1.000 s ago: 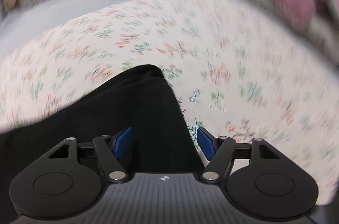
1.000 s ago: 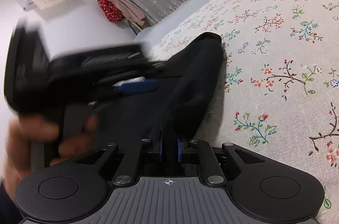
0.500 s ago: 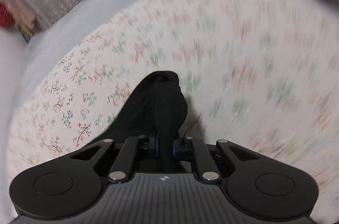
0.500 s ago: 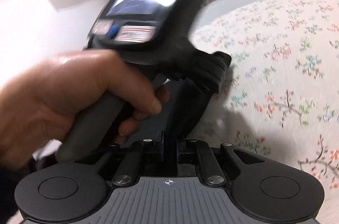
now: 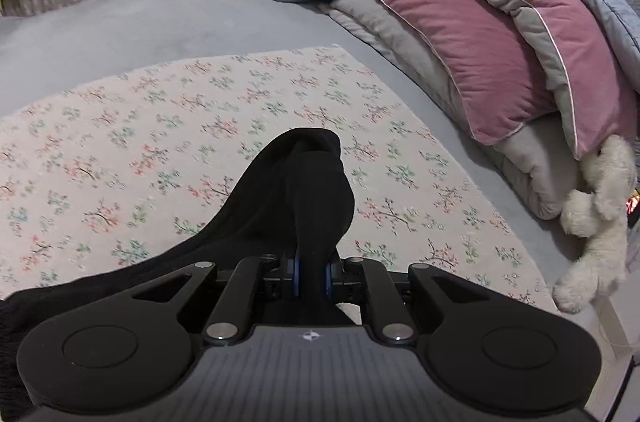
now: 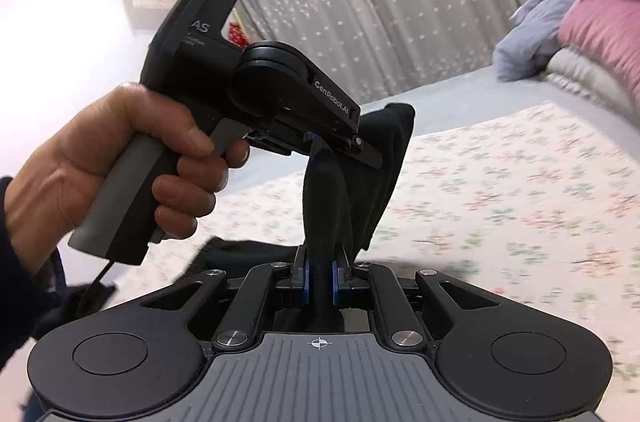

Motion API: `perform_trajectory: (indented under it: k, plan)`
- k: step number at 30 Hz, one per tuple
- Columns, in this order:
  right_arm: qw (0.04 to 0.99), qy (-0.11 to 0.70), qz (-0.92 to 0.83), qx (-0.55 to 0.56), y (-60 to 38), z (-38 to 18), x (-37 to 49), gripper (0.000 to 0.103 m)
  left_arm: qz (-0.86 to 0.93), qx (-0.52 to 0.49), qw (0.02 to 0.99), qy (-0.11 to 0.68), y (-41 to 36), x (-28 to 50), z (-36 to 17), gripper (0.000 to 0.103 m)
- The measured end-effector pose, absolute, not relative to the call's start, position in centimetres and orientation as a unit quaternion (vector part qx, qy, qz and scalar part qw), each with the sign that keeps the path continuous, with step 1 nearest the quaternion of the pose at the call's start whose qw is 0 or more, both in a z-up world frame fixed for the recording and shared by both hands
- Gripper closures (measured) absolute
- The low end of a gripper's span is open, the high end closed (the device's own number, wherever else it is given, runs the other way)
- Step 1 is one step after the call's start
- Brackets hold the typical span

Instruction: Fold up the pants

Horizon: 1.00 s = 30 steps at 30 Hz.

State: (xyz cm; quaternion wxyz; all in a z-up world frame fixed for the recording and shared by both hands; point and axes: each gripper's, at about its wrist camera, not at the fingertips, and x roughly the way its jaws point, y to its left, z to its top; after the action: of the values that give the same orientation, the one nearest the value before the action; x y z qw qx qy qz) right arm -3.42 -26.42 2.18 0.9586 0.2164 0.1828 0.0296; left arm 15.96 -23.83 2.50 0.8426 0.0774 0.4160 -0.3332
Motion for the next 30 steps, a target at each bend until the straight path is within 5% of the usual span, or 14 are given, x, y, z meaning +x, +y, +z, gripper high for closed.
perform_trajectory:
  k: [10, 16, 21, 30]
  plan:
    - [0.981, 0.166, 0.052, 0.085, -13.7, 6.5, 2.1, 0.093, -0.347, -0.009, 0.859, 0.377, -8.4, 21.4, 4.9, 0.074]
    - [0.978, 0.182, 0.097, 0.014, -2.7, 4.8, 8.1, 0.093, -0.277, -0.030, 0.871, 0.404, 1.9, 25.7, -0.6, 0.073]
    - [0.969, 0.222, 0.097, -0.039, 4.6, 1.0, 11.9, 0.093, -0.259, -0.055, 0.869, 0.418, 4.9, 28.2, -4.8, 0.071]
    - [0.972, 0.199, 0.105, -0.062, 7.1, 1.0, 13.6, 0.092, -0.274, -0.107, 0.871, 0.395, 8.6, 29.5, -4.4, 0.070]
